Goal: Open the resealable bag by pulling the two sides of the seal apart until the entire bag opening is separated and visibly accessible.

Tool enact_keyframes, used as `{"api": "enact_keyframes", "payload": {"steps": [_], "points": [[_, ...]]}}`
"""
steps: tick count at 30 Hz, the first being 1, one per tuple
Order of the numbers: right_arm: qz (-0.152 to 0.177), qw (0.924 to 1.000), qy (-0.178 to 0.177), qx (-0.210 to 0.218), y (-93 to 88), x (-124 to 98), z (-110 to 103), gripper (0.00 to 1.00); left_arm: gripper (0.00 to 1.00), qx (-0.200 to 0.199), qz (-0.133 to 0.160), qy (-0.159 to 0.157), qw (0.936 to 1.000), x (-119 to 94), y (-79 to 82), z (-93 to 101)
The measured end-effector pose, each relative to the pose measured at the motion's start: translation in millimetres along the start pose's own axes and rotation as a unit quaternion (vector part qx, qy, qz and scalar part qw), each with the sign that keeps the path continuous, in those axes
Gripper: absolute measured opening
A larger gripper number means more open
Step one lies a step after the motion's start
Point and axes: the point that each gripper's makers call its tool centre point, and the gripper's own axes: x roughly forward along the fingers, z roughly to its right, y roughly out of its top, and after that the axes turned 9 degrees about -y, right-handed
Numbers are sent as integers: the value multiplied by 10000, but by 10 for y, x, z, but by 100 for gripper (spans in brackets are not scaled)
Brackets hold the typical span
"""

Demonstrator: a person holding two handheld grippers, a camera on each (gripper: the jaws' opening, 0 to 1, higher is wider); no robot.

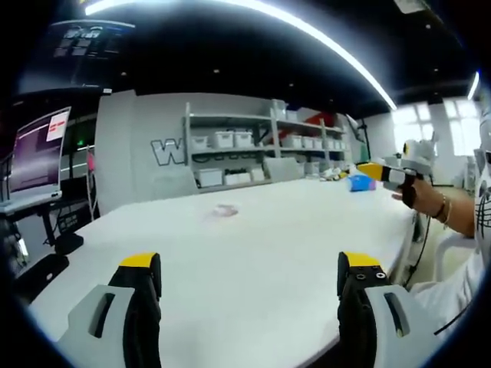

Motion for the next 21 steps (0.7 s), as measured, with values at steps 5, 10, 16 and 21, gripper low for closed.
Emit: {"api": "enact_keyframes", "payload": {"steps": [5,10,16,21], "points": [[-64,10000,-22,-16,-38,-32,-4,84,94,-71,66,107,9999,-44,3,-76],[-97,9999,-64,-67,-58,-82,5,83,94,-86,123,182,9997,-63,32,-124],[-197,9997,-164,-39,-106,-147,53,83,93,-78,117,181,9997,-55,37,-127],[-258,9994,-206,-42,-141,-173,62,82,93,-85,87,209,9997,-54,29,-142]]}}
